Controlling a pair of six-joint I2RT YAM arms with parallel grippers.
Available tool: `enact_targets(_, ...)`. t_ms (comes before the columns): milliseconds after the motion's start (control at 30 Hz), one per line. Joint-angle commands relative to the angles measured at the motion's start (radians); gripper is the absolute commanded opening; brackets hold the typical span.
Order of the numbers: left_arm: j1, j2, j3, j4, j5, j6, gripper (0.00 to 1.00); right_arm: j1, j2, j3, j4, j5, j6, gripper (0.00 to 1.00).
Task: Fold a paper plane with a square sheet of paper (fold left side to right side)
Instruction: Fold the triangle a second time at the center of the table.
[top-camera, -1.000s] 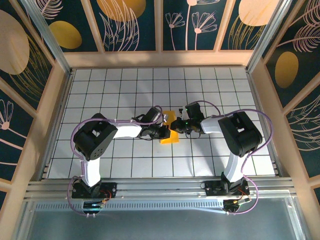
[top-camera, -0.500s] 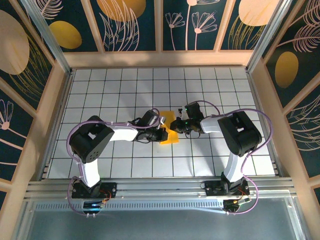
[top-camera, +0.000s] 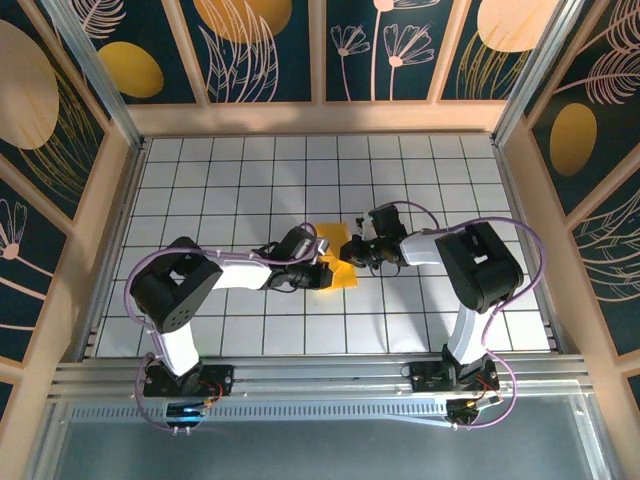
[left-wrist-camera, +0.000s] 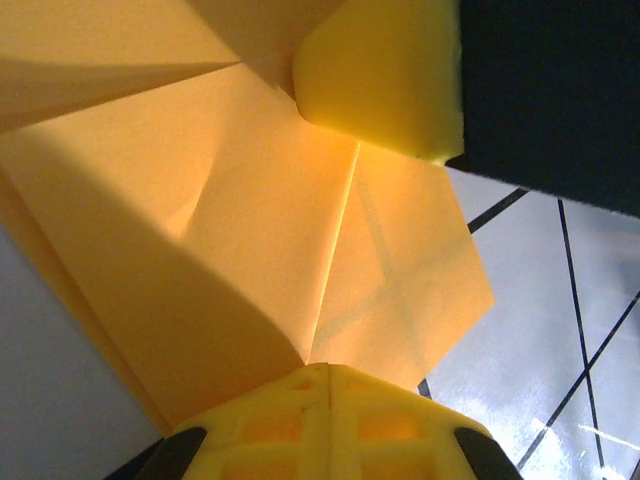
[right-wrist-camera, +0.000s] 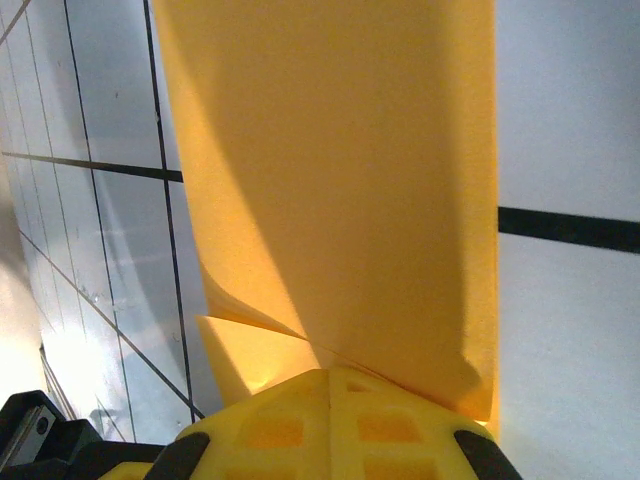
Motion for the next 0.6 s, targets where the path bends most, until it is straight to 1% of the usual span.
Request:
enact_targets(0, -0.020, -0.002, -0.062, -0.175, -0.005, 0.011, 0.00, -0.007, 0.047, -0.011, -0.108, 0.089, -0.036, 0.00)
enact_targets(567, -0.027, -0.088, -0.131, -0.202, -0.028, 0.005, 0.00, -0.005, 0.036, -0.003, -0.114, 0.080, -0.033, 0.00)
